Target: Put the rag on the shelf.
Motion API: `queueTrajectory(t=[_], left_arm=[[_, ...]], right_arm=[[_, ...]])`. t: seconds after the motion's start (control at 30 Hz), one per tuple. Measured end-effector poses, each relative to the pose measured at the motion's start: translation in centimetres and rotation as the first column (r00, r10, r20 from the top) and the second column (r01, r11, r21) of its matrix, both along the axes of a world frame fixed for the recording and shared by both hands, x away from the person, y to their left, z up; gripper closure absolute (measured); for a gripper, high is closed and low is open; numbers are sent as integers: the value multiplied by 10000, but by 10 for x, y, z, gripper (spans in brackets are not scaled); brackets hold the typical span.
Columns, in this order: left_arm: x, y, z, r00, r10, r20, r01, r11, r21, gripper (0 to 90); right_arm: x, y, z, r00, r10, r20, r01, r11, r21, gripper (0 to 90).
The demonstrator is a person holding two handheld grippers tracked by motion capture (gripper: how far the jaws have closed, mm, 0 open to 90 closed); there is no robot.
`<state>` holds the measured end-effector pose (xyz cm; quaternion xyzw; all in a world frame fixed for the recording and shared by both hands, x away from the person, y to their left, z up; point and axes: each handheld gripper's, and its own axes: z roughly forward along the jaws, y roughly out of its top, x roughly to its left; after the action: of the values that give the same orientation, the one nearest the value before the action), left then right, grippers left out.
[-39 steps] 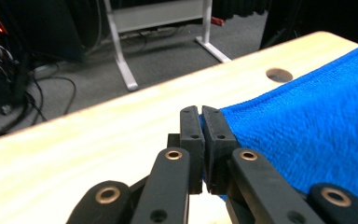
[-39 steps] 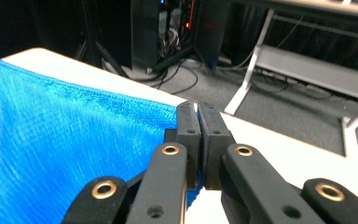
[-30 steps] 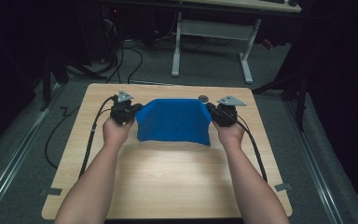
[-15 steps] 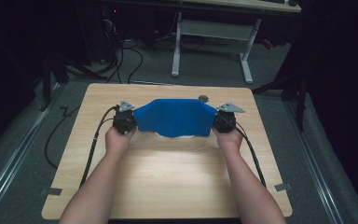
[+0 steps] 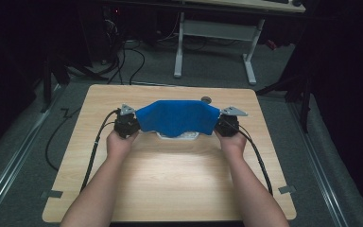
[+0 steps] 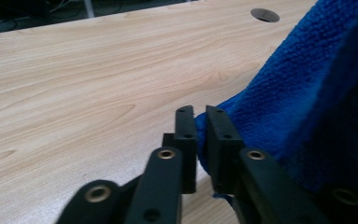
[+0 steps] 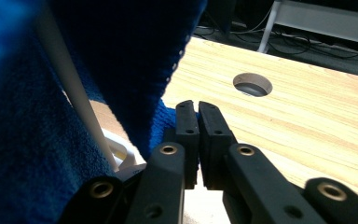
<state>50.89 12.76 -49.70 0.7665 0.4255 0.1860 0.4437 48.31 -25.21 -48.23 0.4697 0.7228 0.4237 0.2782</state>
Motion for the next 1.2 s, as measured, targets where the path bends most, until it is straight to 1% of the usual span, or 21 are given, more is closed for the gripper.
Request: queueTrajectory(t=[0.03, 0.07, 0.1, 0.13, 0.17, 0.2, 0.23, 0.33, 0.43, 0.5, 0.53, 0.57, 0.67, 0.73, 0.77, 0.83, 0.87, 0.93, 1.07, 1.17, 1.2], left_arm=[[0, 0, 0, 10000, 0, 0, 0, 10000, 0, 777], [0, 3, 1, 9996, 297, 2, -297, 9996, 22, 734], [0, 3, 1, 9996, 297, 2, -297, 9996, 22, 721], [1, 8, 2, 9988, 482, 22, -481, 9988, -120, 699], [1, 8, 2, 9988, 482, 22, -481, 9988, -120, 687], [0, 12, 4, 9980, 632, -43, -633, 9979, -151, 681], [0, 12, 4, 9980, 632, -43, -633, 9979, -151, 681], [-2, 17, 6, 9972, 743, 18, -743, 9972, -56, 675], [-3, 21, 7, 9964, 848, 46, -849, 9964, 26, 672], [-3, 22, 7, 9961, 881, 40, -881, 9961, -9, 662], [-4, 27, 7, 9955, 942, 50, -942, 9956, -24, 657], [-4, 27, 7, 9955, 942, 50, -942, 9956, -24, 653], [-4, 33, 9, 9941, 1081, 65, -1081, 9941, 5, 648], [-6, 40, 11, 9928, 1192, 115, -1189, 9927, -202, 635], [-6, 40, 11, 9928, 1192, 115, -1189, 9927, -202, 633], [-6, 46, 12, 9910, 1333, 84, -1329, 9906, -315, 632], [-7, 50, 12, 9895, 1442, 60, -1440, 9891, -324, 631], [-8, 52, 12, 9888, 1492, 58, -1489, 9884, -299, 630], [-10, 54, 12, 9884, 1516, 75, -1514, 9882, -244, 629], [-13, 55, 11, 9890, 1477, 128, -1474, 9888, -222, 621], [-16, 55, 11, 9892, 1460, 127, -1457, 9891, -214, 617]], right_arm=[[0, 0, 0, 10000, 0, 0, 0, 10000, 0, 871], [-1, -1, 1, 10000, -40, 45, 39, 10000, 48, 841], [-1, -1, 1, 10000, -40, 45, 39, 10000, 48, 841], [-1, -4, 3, 9998, -198, 47, 198, 9998, 47, 798], [-1, -5, 4, 9997, -210, 76, 210, 9998, 65, 782], [-1, -7, 5, 9995, -299, 51, 298, 9995, 106, 774], [-1, -7, 5, 9995, -299, 51, 298, 9995, 106, 774], [-2, -14, 8, 9984, -544, 158, 542, 9984, 155, 751], [-2, -19, 11, 9976, -667, 209, 667, 9978, 10, 736], [-2, -20, 12, 9973, -710, 208, 710, 9975, 22, 733], [-4, -23, 12, 9965, -780, 293, 779, 9969, 60, 732], [-4, -24, 12, 9961, -814, 339, 814, 9967, 19, 732], [-5, -27, 10, 9959, -852, 291, 854, 9963, -48, 732], [-6, -32, 9, 9949, -995, 182, 996, 9950, -45, 730], [-6, -32, 9, 9949, -995, 182, 996, 9950, -45, 730], [-7, -34, 8, 9945, -1034, 179, 1036, 9946, -66, 727], [-7, -35, 8, 9943, -1052, 175, 1054, 9944, -103, 726], [-8, -36, 9, 9942, -1059, 196, 1061, 9943, -117, 725], [-10, -35, 10, 9943, -1040, 240, 1043, 9945, -124, 721], [-13, -36, 13, 9954, -905, 324, 911, 9957, -171, 723], [-14, -36, 13, 9955, -885, 348, 891, 9958, -186, 721]])
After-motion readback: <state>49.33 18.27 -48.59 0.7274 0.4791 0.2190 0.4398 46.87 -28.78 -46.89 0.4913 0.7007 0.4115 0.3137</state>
